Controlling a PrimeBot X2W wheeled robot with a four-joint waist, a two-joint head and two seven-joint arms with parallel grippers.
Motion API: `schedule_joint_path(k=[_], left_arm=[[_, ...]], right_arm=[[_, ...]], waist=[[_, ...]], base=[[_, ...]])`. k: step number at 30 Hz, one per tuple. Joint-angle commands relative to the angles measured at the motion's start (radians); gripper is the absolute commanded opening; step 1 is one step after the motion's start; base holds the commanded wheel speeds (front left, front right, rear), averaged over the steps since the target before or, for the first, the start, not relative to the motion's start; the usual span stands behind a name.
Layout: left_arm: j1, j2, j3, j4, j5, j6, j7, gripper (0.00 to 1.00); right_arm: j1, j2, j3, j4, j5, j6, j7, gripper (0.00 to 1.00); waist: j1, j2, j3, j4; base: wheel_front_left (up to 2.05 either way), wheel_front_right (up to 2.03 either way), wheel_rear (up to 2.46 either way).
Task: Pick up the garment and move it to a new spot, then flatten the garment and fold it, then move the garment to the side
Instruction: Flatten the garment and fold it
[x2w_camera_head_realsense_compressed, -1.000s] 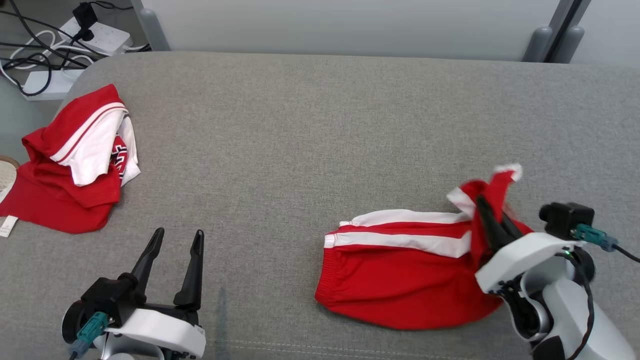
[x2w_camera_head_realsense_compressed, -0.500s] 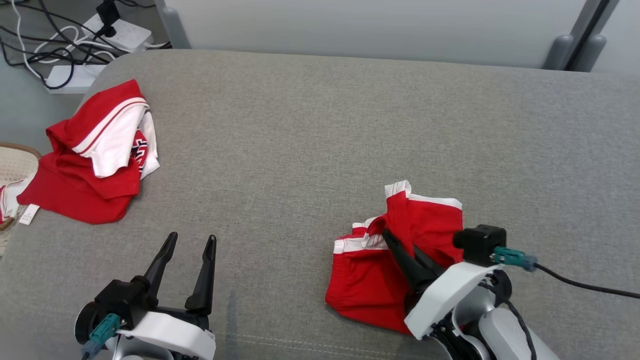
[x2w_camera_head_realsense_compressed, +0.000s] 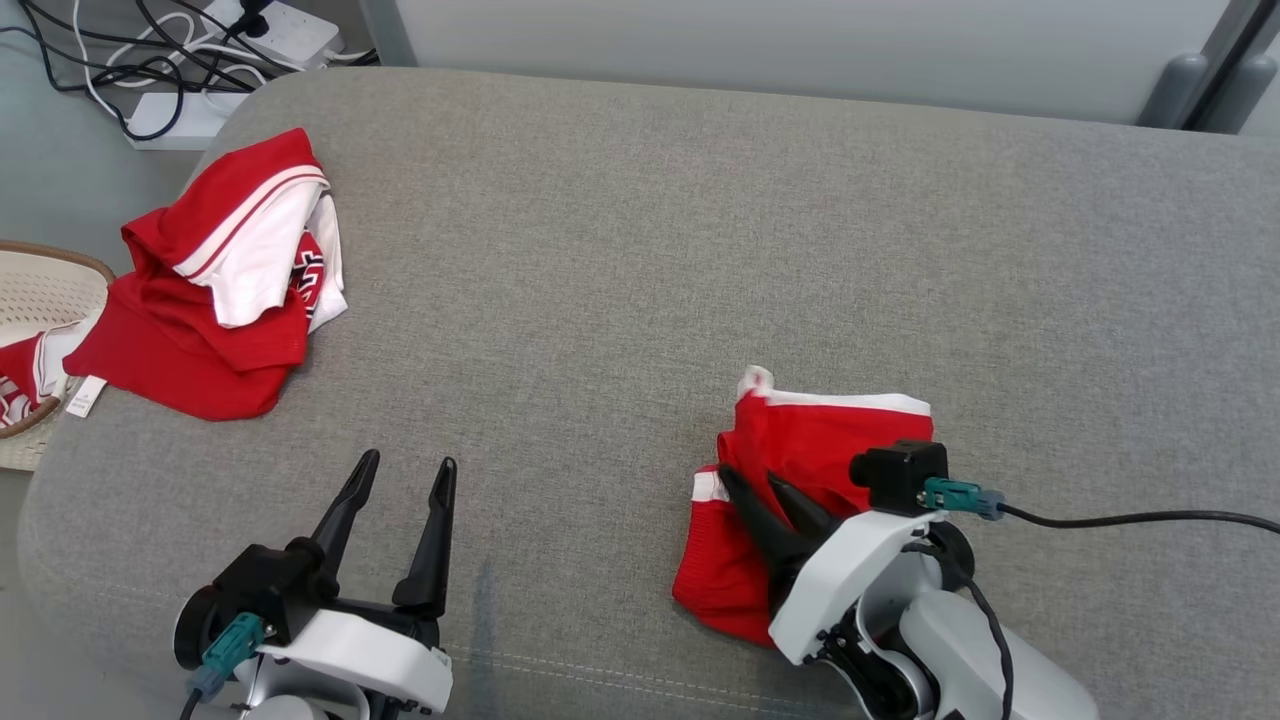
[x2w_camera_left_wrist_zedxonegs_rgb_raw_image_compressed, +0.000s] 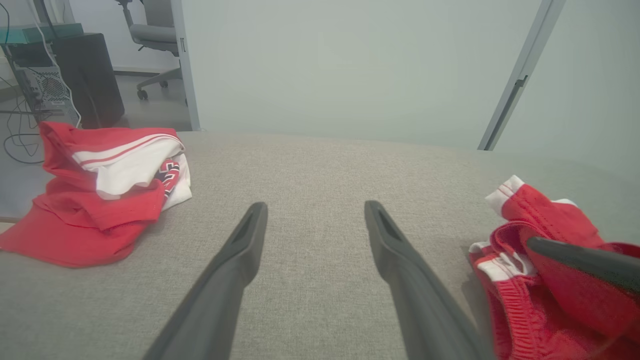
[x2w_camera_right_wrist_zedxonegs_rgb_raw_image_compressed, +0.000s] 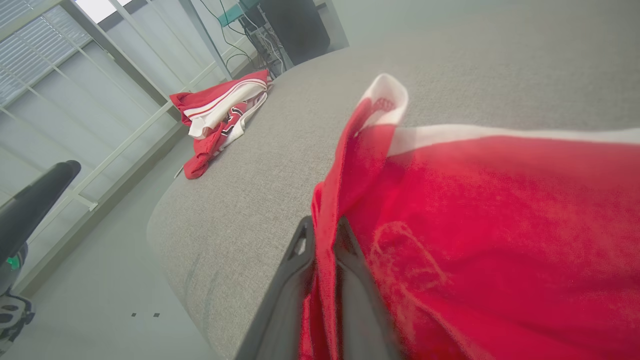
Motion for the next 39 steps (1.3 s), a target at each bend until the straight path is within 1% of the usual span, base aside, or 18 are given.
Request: schedule_joint_path(k=[1,7,11,13,16,19,22,24,26,29,31,33,36,37,39], left_arm=[[-0.053,0.013,0.036,-0.018,0.011,-0.005,-0.01,1.0],[-0.058,0.011,0.042,-0.017,0.018,-0.01,-0.01,1.0],[-0.054,0.012,0.044,-0.015,0.021,-0.01,-0.01,1.0],[-0.051,0.013,0.047,-0.015,0.021,-0.009,-0.01,1.0],[-0.046,0.016,0.052,-0.016,0.019,-0.005,-0.01,1.0],[-0.04,0.022,0.061,-0.019,0.016,0.003,-0.01,1.0],[-0.031,0.03,0.076,-0.026,0.014,0.018,-0.01,1.0],[-0.026,0.036,0.084,-0.033,0.011,0.026,-0.01,1.0],[-0.022,0.041,0.091,-0.04,0.01,0.033,-0.008,1.0],[-0.014,0.05,0.099,-0.046,0.009,0.042,-0.008,1.0],[-0.01,0.054,0.103,-0.05,0.008,0.046,-0.007,1.0],[-0.005,0.059,0.107,-0.053,0.006,0.052,-0.005,1.0],[0.007,0.068,0.112,-0.057,0.007,0.06,-0.002,1.0],[0.007,0.068,0.112,-0.057,0.007,0.06,-0.002,1.0],[0.021,0.075,0.114,-0.06,0.007,0.064,-0.001,1.0]], right_arm=[[-0.032,0.016,0.034,-0.015,0.029,-0.003,-0.03,1.0],[-0.069,0.016,0.128,-0.04,0.15,-0.003,-0.076,1.0],[-0.078,0.017,0.184,-0.115,0.226,-0.003,-0.095,1.0],[-0.079,0.017,0.189,-0.169,0.258,-0.003,-0.106,1.0],[-0.075,0.016,0.14,-0.234,0.232,-0.003,-0.124,1.0],[-0.038,-0.024,0.026,-0.308,0.167,-0.003,-0.132,1.0],[0.032,-0.07,-0.149,-0.393,0.037,-0.003,-0.133,1.0],[0.089,-0.097,-0.258,-0.431,-0.07,-0.003,-0.133,1.0],[0.149,-0.108,-0.357,-0.455,-0.164,-0.003,-0.133,1.0],[0.229,-0.117,-0.47,-0.477,-0.29,-0.003,-0.133,1.0],[0.279,-0.119,-0.528,-0.486,-0.363,-0.003,-0.133,1.0],[0.32,-0.119,-0.561,-0.497,-0.423,-0.003,-0.133,1.0],[0.378,-0.116,-0.585,-0.495,-0.478,-0.003,-0.133,1.0],[0.378,-0.116,-0.585,-0.495,-0.478,-0.003,-0.133,1.0],[0.426,-0.109,-0.596,-0.489,-0.508,-0.003,-0.133,1.0]], waist=[[0.0,0.0,0.004,-0.001],[0.0,0.0,0.008,-0.019],[0.0,0.0,0.003,-0.033],[0.0,0.0,0.0,-0.04],[0.0,0.0,-0.006,-0.051],[0.0,0.0,-0.016,-0.062],[0.0,0.0,-0.028,-0.075],[0.0,0.0,-0.036,-0.083],[0.0,0.0,-0.043,-0.088],[0.0,0.0,-0.057,-0.095],[0.0,0.0,-0.066,-0.099],[0.0,0.0,-0.073,-0.105],[0.0,0.0,-0.088,-0.116],[0.0,0.0,-0.088,-0.116],[0.0,0.0,-0.104,-0.126]], base=[[0.0,0.0,0.0],[0.0,0.0,0.0],[0.0,0.0,0.0],[0.0,0.0,0.0],[0.0,0.0,0.0],[0.0,0.0,0.0],[0.0,0.0,0.0],[0.0,0.0,0.0],[0.0,0.0,0.0],[0.0,0.0,0.0],[0.0,0.0,0.0],[0.0,0.0,0.0],[0.0,0.0,0.0],[0.0,0.0,0.0],[0.0,0.0,0.0]])
